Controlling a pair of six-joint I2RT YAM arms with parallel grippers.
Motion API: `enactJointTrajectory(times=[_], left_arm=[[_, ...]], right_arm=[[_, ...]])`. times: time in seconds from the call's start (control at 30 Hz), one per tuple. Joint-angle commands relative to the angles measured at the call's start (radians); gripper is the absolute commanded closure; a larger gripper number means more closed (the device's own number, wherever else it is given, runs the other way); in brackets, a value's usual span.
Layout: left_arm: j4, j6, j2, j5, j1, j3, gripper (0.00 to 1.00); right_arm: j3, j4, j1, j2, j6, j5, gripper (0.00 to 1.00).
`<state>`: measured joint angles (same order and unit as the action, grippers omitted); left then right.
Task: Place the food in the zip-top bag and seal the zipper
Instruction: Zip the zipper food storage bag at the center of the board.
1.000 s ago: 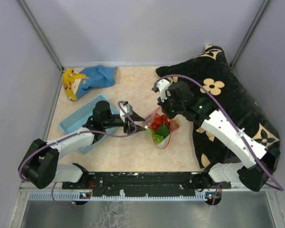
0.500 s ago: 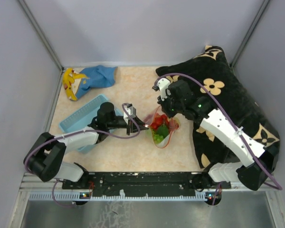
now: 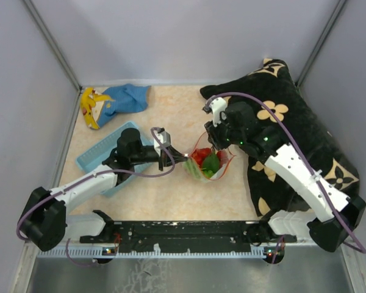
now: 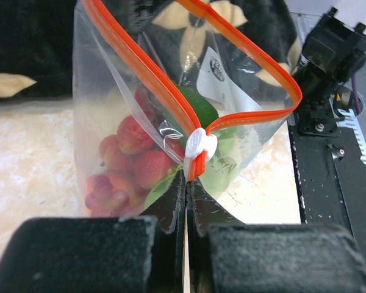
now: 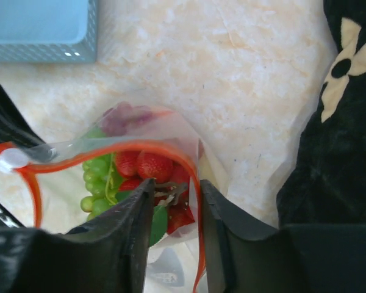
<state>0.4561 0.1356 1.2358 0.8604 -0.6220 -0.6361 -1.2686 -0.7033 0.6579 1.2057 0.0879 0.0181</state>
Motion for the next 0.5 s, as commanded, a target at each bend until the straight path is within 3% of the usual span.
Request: enactJointTrajectory(times=[0.0, 0.17, 0.27, 0.47], left_arm=[[-0.136, -0.052, -0.041, -0.111, -0.002, -0.088, 1.00], [-0.215, -0.079, -0.057, -0.159, -0.002, -0.123, 1.00], [-0.226, -0.102, -0.062, -0.174, -0.002, -0.135, 1.00], [-0.248, -0.124, -0.058, -0.172, -0.003, -0.155, 1.00]], right_arm=[[0.006, 0.080, -0.005, -0.094, 0.023, 0.083, 0.58], [0.046, 0.116, -0.005, -0.199, 0.080, 0.152, 0.46], [0.090, 0.148, 0.002, -0.258, 0.169, 0.288, 0.41], [0.222, 0.314, 0.148, -0.334, 0.393, 0.379, 0.37]])
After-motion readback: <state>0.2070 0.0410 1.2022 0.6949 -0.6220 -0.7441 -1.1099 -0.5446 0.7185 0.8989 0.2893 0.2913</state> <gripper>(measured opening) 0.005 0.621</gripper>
